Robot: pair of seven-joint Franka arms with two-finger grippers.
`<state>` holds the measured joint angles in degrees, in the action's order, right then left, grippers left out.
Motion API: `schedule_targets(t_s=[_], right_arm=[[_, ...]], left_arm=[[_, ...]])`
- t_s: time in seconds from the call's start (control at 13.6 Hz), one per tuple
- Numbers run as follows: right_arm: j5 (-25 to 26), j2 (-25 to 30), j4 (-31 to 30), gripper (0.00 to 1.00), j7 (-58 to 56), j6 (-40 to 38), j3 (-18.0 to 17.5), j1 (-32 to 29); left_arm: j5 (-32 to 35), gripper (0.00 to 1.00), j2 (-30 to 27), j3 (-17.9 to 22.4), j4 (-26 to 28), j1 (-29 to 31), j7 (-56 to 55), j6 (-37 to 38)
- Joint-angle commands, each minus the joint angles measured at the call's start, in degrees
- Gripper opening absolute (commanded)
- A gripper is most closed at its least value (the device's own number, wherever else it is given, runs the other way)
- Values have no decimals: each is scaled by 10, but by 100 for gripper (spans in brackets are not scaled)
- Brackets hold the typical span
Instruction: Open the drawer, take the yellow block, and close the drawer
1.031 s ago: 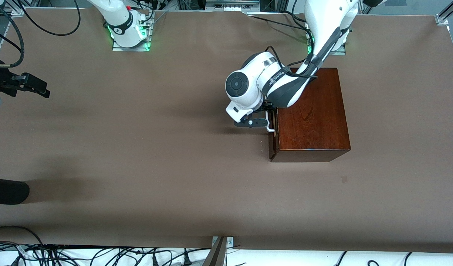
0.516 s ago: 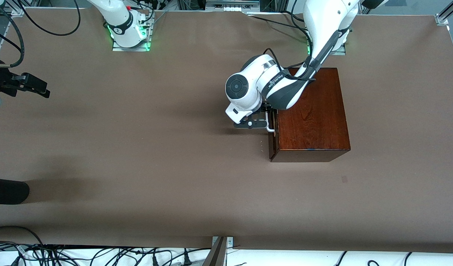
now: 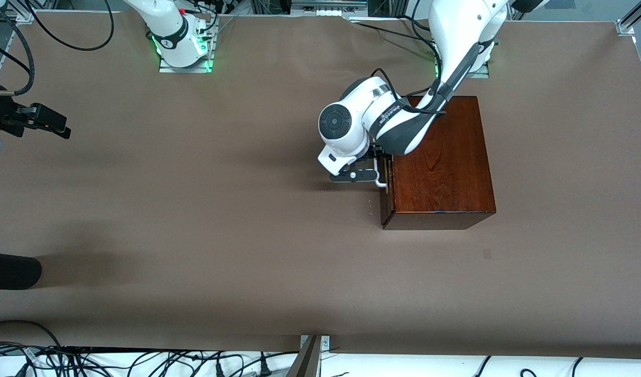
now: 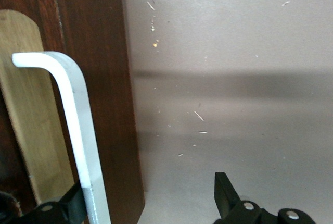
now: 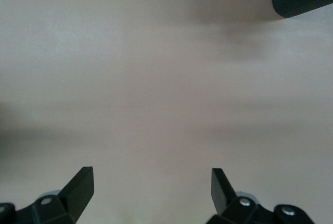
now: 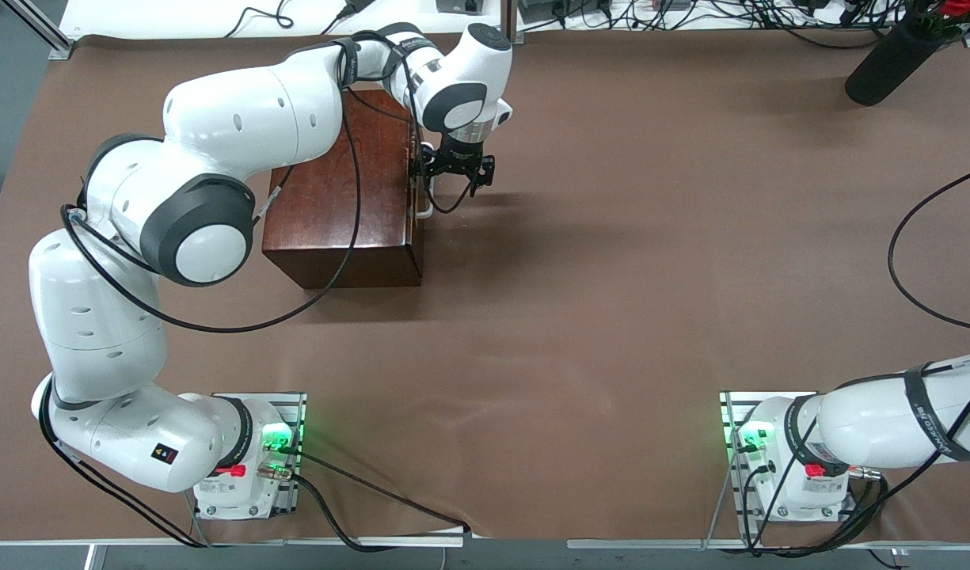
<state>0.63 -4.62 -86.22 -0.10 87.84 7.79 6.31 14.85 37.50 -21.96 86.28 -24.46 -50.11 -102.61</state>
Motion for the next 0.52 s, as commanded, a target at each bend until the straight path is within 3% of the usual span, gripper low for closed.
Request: schedule_targets(t_s=[0.0, 0.44], right_arm=[[-2, 4, 2, 100, -1, 1, -5, -6], [-2, 4, 2, 100, -1, 1, -5, -6]], left_arm=[[-11, 100, 15, -4, -27, -22, -26, -10], [-11, 100, 23, -3, -29, -51, -61, -43]])
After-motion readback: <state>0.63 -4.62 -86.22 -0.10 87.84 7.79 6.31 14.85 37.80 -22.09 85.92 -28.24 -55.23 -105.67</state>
